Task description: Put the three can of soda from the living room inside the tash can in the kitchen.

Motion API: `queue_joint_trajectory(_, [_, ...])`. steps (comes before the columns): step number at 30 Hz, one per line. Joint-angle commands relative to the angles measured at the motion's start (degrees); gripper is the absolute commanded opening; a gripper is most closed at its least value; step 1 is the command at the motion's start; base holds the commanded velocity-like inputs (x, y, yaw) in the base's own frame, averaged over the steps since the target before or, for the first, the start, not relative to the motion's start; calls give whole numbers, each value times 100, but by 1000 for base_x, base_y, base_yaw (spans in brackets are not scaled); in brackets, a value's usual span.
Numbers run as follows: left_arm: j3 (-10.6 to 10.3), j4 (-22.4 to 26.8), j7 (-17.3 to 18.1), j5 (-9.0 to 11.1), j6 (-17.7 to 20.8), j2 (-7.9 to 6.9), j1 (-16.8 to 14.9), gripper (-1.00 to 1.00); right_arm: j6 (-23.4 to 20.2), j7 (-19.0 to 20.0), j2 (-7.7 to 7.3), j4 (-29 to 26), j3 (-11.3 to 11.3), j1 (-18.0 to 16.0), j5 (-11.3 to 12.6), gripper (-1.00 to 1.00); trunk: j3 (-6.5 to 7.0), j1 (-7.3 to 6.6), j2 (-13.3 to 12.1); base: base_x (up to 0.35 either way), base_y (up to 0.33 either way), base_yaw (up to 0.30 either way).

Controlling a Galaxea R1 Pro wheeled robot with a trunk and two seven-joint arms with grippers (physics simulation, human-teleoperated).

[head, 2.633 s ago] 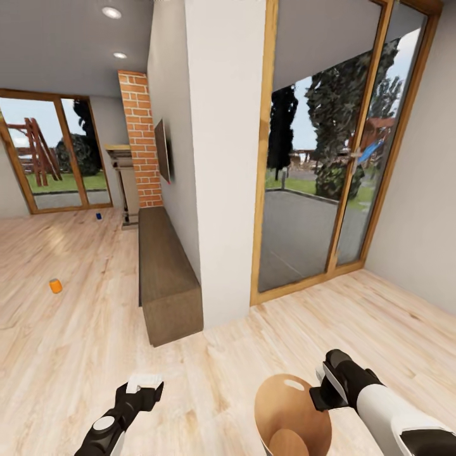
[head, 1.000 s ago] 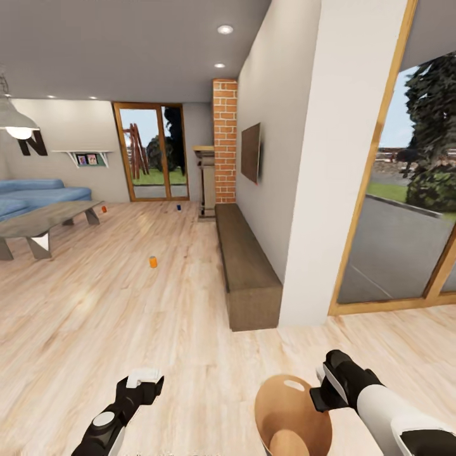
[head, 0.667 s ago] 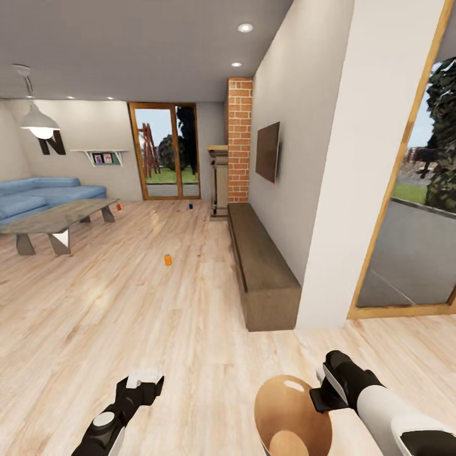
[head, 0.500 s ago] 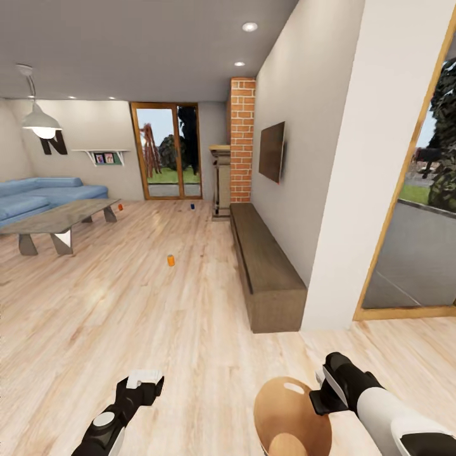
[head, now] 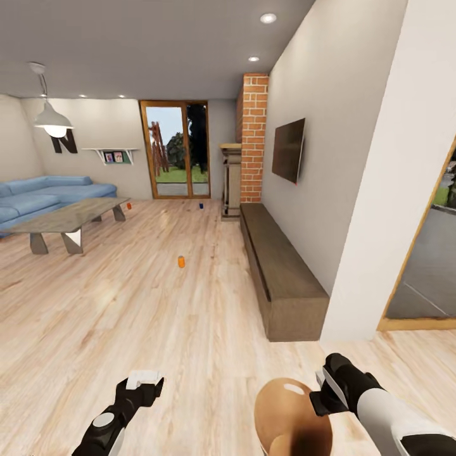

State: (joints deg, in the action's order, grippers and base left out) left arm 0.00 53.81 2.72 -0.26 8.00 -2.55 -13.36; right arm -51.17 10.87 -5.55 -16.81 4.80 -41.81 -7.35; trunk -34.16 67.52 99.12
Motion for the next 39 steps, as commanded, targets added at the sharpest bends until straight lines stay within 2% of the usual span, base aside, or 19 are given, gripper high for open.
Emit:
queue_joint_trajectory(1, [0, -1, 0, 0, 0, 0, 0, 100, -7, 21, 1, -2, -21, -2, 93, -100, -5, 0, 0, 191, 106, 159])
queue_joint_trajectory(39, [0, -2, 0, 0, 0, 0, 0, 100, -7, 18, 1, 11, -24, 7, 94, -100, -18, 0, 0, 160, 39, 10])
